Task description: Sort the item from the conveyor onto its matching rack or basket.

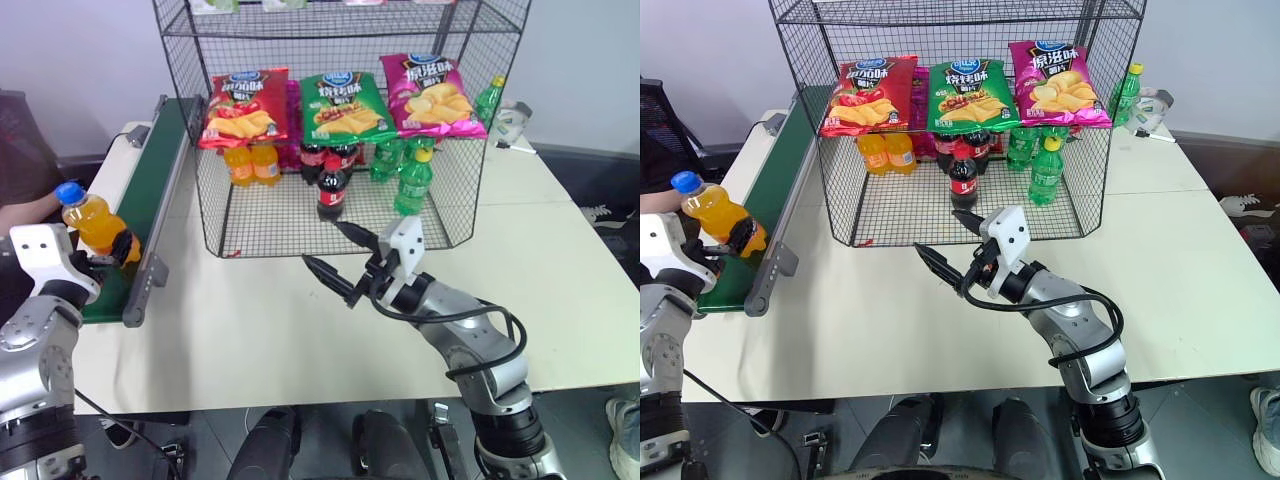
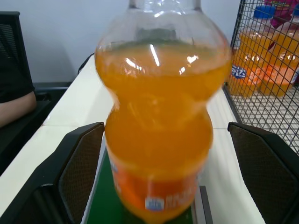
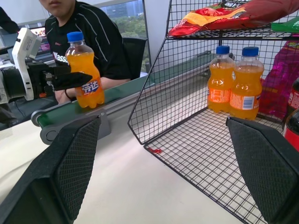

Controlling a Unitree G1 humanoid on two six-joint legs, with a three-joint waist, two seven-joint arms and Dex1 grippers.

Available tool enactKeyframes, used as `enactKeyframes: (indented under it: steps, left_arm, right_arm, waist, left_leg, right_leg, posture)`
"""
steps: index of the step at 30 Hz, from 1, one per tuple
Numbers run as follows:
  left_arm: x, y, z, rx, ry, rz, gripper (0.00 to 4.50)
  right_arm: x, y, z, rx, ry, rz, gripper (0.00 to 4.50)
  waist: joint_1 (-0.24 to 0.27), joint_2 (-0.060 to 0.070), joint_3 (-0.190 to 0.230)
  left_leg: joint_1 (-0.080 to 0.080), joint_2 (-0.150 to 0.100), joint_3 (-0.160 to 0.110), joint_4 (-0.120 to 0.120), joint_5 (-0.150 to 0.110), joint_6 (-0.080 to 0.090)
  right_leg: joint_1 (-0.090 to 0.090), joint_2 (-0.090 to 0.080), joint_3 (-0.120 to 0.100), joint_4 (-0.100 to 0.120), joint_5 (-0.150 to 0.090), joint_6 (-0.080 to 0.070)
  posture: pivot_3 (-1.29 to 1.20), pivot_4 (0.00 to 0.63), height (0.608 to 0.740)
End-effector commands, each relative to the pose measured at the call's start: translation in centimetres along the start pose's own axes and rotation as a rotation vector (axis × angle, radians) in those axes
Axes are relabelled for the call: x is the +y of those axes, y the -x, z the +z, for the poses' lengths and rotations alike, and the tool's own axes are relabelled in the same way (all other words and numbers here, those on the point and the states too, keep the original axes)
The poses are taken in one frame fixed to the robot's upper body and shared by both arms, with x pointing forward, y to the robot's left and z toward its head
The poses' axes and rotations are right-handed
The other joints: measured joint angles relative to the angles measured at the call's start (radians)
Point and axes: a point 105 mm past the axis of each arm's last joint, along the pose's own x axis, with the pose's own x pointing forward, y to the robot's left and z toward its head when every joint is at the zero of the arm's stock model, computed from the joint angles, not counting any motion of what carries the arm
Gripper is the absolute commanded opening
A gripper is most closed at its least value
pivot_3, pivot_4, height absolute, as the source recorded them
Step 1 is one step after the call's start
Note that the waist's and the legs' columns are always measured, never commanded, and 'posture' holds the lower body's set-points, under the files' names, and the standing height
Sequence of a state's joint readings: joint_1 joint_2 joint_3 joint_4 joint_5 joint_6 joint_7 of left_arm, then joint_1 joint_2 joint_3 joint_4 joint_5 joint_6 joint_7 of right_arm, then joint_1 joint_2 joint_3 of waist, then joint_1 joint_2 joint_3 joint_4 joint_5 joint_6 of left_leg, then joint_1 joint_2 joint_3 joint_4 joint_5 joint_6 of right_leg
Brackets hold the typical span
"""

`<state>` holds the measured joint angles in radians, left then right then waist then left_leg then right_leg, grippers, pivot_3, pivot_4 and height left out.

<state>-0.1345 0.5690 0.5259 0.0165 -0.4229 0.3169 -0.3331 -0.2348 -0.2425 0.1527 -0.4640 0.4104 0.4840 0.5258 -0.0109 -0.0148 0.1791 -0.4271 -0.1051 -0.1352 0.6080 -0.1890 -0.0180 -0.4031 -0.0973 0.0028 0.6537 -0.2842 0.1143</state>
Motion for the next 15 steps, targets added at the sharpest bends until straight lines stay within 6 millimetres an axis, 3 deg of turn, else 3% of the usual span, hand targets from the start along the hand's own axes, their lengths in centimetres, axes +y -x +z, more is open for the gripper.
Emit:
enactKeyframes:
  steps: [1,4,9,15]
  left_arm:
    - [-0.2,-0.1,2.5,-0.083,-0.050,-0.011,3.92]
    - [-0.2,0.0,2.6,-0.086,-0.048,-0.009,2.92]
    - [-0.3,0.1,3.4,-0.115,-0.046,-0.018,2.90]
    - [-2.0,0.1,6.5,-0.216,-0.047,-0.087,2.90]
  right_arm:
    - [0.4,-0.2,1.0,-0.047,0.005,0.021,4.50]
    - [0.4,-0.2,1.0,-0.048,0.004,0.021,4.50]
    - [0.4,-0.3,1.1,-0.048,0.002,0.025,4.50]
    - [0.4,-0.3,1.1,-0.046,0.002,0.029,4.50]
  waist:
    - [0.001,0.000,0.000]
    - [0.002,0.000,0.000]
    - [0.001,0.000,0.000]
    - [0.001,0.000,0.000]
  left_leg:
    - [0.000,0.000,0.000,0.000,0.000,0.000]
    - [0.000,0.000,0.000,0.000,0.000,0.000]
    - [0.000,0.000,0.000,0.000,0.000,0.000]
    - [0.000,0.000,0.000,0.000,0.000,0.000]
  right_leg:
    - [0.000,0.000,0.000,0.000,0.000,0.000]
    - [0.000,0.000,0.000,0.000,0.000,0.000]
    - [0.000,0.000,0.000,0.000,0.000,0.000]
    - [0.000,0.000,0.000,0.000,0.000,0.000]
  posture:
    - [0.00,0.150,0.740]
    - [0.00,0.150,0.740]
    - [0.00,0.150,0.740]
    - [0.00,0.150,0.740]
